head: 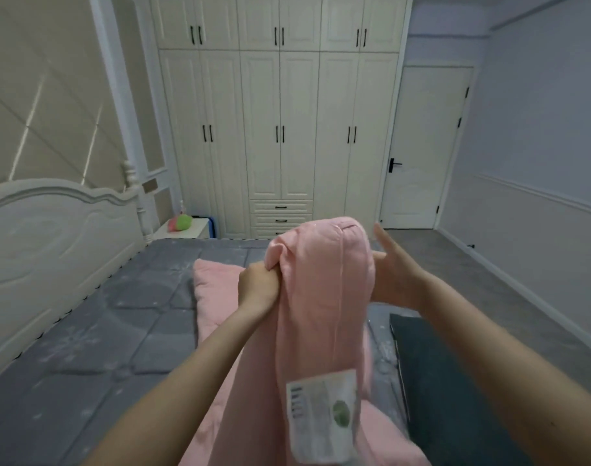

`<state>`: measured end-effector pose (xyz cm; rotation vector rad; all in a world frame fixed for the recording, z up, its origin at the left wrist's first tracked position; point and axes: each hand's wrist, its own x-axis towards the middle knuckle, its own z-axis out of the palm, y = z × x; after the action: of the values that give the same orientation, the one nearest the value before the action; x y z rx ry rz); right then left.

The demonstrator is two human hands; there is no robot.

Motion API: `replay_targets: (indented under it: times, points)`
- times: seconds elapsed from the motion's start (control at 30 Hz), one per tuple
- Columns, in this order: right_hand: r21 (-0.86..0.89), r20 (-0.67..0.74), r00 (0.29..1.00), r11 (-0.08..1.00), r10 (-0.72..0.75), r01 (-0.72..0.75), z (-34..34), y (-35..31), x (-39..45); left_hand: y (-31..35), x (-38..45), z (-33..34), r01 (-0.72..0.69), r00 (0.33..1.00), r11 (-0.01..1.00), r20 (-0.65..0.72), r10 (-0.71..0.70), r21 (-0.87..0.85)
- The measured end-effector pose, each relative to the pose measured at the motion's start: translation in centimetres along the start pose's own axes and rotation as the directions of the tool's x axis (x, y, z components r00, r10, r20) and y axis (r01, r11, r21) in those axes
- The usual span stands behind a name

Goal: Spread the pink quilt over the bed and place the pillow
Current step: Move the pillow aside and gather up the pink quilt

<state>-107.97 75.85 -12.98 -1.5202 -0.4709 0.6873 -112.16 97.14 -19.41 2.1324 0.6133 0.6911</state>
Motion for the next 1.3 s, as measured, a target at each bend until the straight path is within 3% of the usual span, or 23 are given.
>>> replay_targets:
  times: [0.13,0.23,0.3,0.47,0.63,0.77,0.93,1.0,1.07,1.13,1.2,1.27,1.3]
  points:
    - [0.071,0.085,0.994,0.995,0.069,-0.075,-3.9,2.1,8.2,-0.8,9.5,4.7,0.112,0.993,0.992,0.029,-0.113,0.05]
    - [-0.163,0.1,0.993,0.986,0.062,-0.045,-3.4,3.5,13.1,-1.9,15.2,8.4,0.189,0.98,0.981,0.052,-0.19,0.038]
    - [-0.29,0.037,0.998,0.956,0.054,-0.041,-2.7,4.8,16.7,-2.7,17.9,10.2,0.234,0.97,0.97,0.051,-0.237,0.063]
    - [-0.281,-0.059,0.998,0.959,-0.036,0.018,-4.1,8.9,26.3,-6.8,23.4,12.3,0.324,0.944,0.94,0.024,-0.329,0.103]
    - [-0.359,-0.249,0.967,0.933,-0.06,-0.034,-9.1,8.0,35.7,-11.6,28.9,11.2,0.307,0.951,0.941,-0.076,-0.299,0.143]
    - [-0.731,-0.278,0.919,0.683,-0.278,-0.015,-11.7,2.4,44.0,-11.8,34.3,10.6,0.247,0.969,0.959,-0.062,-0.241,0.138]
    - [-0.821,-0.301,0.733,0.557,-0.61,0.126,-10.2,-4.1,56.2,-11.7,46.6,8.3,0.139,0.972,0.987,-0.204,-0.12,0.082]
    - [-0.878,-0.341,0.658,0.477,-0.672,0.032,-9.4,-4.3,59.7,-13.5,50.3,8.5,0.17,0.954,0.982,-0.262,-0.143,0.084]
    - [-0.915,-0.359,0.602,0.395,-0.713,-0.078,-7.7,-2.3,62.4,-17.8,52.7,9.7,0.284,0.922,0.958,-0.285,-0.263,0.035]
    - [-0.941,-0.283,0.598,0.337,-0.75,-0.024,-5.5,2.4,62.9,-23.1,53.0,11.8,0.422,0.868,0.906,-0.277,-0.411,-0.025]
    - [-0.972,-0.071,0.609,0.193,-0.79,0.136,-2.7,9.6,61.6,-29.2,51.8,14.4,0.573,0.785,0.818,-0.248,-0.568,-0.06]
    - [-0.969,0.158,0.693,0.024,-0.704,0.245,-0.6,18.9,59.6,-35.0,49.9,17.2,0.701,0.68,0.703,-0.184,-0.71,-0.121]
    - [-0.966,0.224,0.769,-0.029,-0.599,0.258,0.0,24.1,59.0,-37.8,49.1,19.0,0.741,0.648,0.662,-0.134,-0.749,-0.114]
